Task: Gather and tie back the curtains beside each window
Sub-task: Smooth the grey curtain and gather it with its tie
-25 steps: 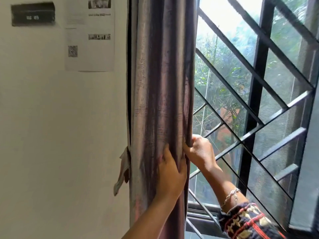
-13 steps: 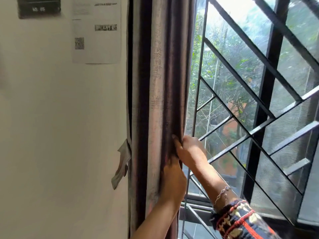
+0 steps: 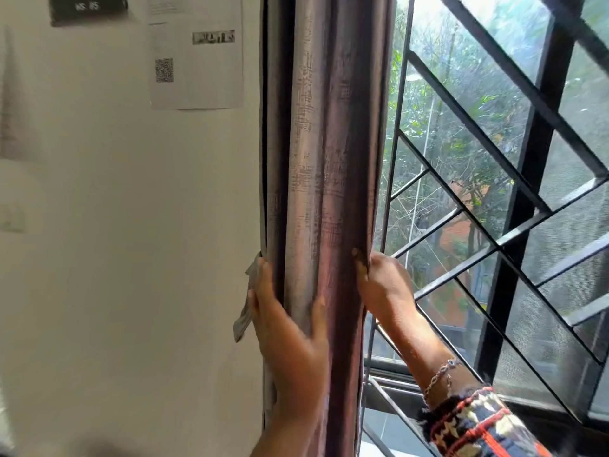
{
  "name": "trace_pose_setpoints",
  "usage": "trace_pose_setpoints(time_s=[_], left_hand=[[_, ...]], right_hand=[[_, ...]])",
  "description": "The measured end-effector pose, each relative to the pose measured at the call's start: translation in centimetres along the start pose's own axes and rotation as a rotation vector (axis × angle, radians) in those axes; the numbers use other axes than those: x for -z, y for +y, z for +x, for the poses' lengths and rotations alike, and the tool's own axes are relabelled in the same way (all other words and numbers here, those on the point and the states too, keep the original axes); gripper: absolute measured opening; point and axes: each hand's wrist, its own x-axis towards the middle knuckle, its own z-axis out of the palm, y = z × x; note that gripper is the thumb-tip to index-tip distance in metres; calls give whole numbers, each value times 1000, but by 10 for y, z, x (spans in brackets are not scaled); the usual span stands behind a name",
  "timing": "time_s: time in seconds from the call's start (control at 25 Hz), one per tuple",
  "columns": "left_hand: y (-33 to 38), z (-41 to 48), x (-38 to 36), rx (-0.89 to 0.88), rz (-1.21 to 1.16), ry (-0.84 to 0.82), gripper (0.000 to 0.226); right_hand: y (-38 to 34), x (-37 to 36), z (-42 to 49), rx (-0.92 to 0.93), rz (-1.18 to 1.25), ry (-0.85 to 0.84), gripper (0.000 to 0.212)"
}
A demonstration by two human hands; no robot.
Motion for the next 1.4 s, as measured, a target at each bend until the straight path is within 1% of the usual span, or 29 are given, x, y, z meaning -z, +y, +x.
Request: trace_pose_setpoints(time_s=[0.04,0.12,0.2,0.24,0.36,0.48,0.56,0.72,0.8,0.88,0.96,1.0,1.04,1.08,1.12,1.16,1.24,1.32,1.4], left_hand=[[-6,1,0,79,13,-40,67],[-15,-2,-5,181,90,-161,59],[-21,-9,-13,259,172,-284,52],[-22,-12,-17,274,201,-332,50],[-22,-18,-28,244,263,-463,53],[-19,-22,-36,250,236,-532,56],[-17,-26,-42,253,197,-554,56],[-13,-34,-49,265,88,-547,44],[-18,-35,-48,281,59,-546,40],[-21,-33,-45,261,54,-531,37],[-21,-32,-41,181,100,-525,44],[-23,-33,-38,102,150,-506,50],[-27,-37,-36,-29,235,-469,52],[-33,-41,-33,-113,284,-418,51],[-37,-43,-28,-121,277,-370,50],[-40,-43,-23,-80,244,-322,50],[-47,-36,-19,80,173,-208,49],[-55,-23,-21,243,174,-115,46],[-62,-8,-24,356,258,-161,49]], right_hand=[[1,1,-1,-8,24,0,45],[2,2,-1,-30,44,-10,44],[5,2,-1,-37,27,3,35],[6,2,-3,-39,16,13,35],[3,6,-7,-26,6,12,43],[-5,8,-11,23,50,15,48],[-10,7,-11,34,85,-13,51],[-15,3,-14,17,18,-109,73],[-16,2,-20,5,2,-160,75],[-17,-3,-25,18,-69,-183,71],[-14,-11,-27,22,-100,-130,61],[-13,-13,-28,20,-84,-87,54],[-12,-14,-29,19,-58,-65,50],[-11,-14,-29,17,-39,-67,46],[-9,-13,-29,11,-29,-79,44],[-8,-13,-29,4,-29,-91,41],[-7,-14,-29,-1,-45,-85,42],[-8,-15,-31,-14,-45,-78,44],[-9,-15,-31,-28,-49,-90,45]])
